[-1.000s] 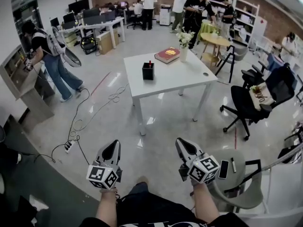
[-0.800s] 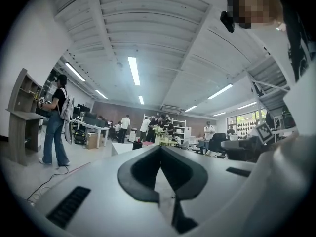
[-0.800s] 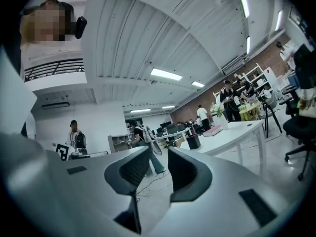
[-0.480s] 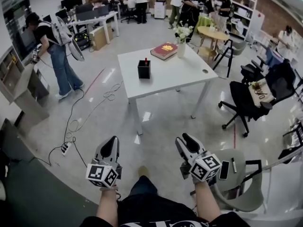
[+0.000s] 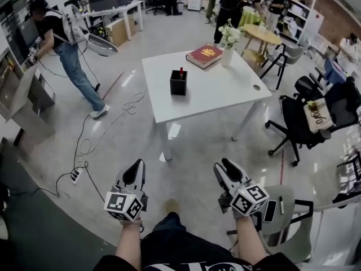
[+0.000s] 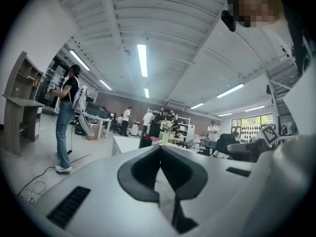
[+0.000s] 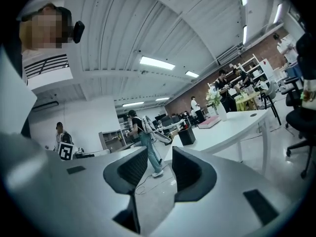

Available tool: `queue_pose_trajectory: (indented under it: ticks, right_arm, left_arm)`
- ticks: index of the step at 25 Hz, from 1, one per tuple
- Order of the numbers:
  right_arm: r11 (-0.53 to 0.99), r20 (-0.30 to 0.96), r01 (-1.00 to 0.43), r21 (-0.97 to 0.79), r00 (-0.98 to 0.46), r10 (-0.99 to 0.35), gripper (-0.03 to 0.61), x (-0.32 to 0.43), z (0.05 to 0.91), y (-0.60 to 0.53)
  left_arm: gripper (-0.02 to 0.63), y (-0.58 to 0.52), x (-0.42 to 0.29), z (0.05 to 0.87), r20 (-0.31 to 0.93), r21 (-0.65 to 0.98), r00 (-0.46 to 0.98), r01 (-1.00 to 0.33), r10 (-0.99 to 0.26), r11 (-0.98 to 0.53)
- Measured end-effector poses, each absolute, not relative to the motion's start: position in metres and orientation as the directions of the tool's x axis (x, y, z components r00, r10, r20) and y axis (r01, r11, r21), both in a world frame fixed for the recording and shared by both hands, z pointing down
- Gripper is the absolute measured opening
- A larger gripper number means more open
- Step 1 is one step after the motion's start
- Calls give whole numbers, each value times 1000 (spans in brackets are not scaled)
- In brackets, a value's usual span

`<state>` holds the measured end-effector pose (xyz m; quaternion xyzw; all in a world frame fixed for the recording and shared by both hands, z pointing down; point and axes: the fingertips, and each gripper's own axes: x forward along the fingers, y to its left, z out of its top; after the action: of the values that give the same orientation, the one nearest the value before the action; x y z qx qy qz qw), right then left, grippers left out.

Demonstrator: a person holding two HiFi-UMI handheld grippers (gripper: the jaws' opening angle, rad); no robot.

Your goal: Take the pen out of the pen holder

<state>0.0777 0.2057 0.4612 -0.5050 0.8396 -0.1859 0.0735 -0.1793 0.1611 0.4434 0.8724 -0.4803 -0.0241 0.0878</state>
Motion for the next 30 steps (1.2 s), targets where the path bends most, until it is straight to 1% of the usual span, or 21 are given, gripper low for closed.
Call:
queue_pose_trajectory:
  ticks: [8,19,30]
  right_arm:
    - [405,74,-820,-404,-470,-879,150,62,461,132]
    - [402,41,-820,-407,-456,-889,150,49,459,53]
    - [404,56,-819,-408,-464,-884,150,66,467,-9]
  left_arm:
    - [2,82,-184,440,49,195,565,-814,-823,-547]
    - [2,0,-186,438,36,168,599,-793,-800,-586]
    - [2,-58,-159,451,60,181,622,-776,-781,-604]
